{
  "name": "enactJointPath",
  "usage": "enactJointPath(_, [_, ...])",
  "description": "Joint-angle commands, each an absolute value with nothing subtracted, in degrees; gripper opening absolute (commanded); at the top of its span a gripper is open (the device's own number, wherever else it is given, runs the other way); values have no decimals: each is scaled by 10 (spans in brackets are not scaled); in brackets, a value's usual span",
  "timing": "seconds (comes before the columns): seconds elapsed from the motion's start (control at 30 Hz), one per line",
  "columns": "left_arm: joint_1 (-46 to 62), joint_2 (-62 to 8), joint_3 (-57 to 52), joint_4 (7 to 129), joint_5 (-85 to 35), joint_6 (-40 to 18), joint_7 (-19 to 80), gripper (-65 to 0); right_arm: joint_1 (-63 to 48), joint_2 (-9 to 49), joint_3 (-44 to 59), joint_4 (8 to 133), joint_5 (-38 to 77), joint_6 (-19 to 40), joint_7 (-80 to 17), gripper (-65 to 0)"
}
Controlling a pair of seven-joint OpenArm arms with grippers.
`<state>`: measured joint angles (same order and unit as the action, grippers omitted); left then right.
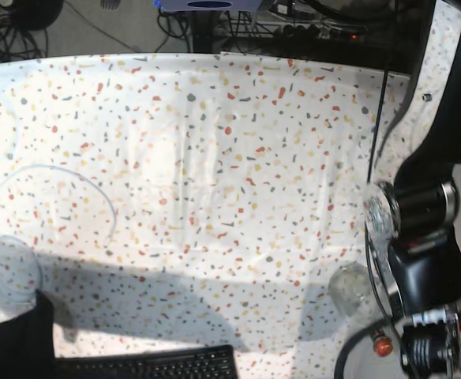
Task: Layout the t-shirt on the table in an organized manner, then fold the t-shirt properly
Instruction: 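Drag the shirt edge with both grippers to straighten it flat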
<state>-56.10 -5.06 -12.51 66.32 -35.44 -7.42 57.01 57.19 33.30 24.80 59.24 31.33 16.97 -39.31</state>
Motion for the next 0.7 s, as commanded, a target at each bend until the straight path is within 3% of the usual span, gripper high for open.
enactJointPath(0.0, [-553, -54, -131, 689, -356, -73, 572, -650, 554, 341, 271, 626, 332, 174, -395, -650])
enactJointPath(0.07, [-494, -58, -140, 724, -357, -73, 583, -650, 479, 334, 318, 687, 361, 172, -429, -650])
enactJointPath(0.3, [-235, -90, -175, 851, -456, -73, 628, -650, 175, 224, 494, 846, 442, 172, -463, -650])
enactJointPath(0.43, [-104, -95, -187, 871, -463, -73, 621, -650, 58, 182, 506, 807, 439, 178, -450, -650])
enactJointPath(0.53, [-23, -95, -187, 871, -463, -73, 583, -650, 1, 158, 505, 741, 440, 220, -405, -650])
enactJointPath(0.67, [53, -110, -182, 871, -463, -73, 545, -650, -64, 152, 505, 691, 439, 239, -357, -650])
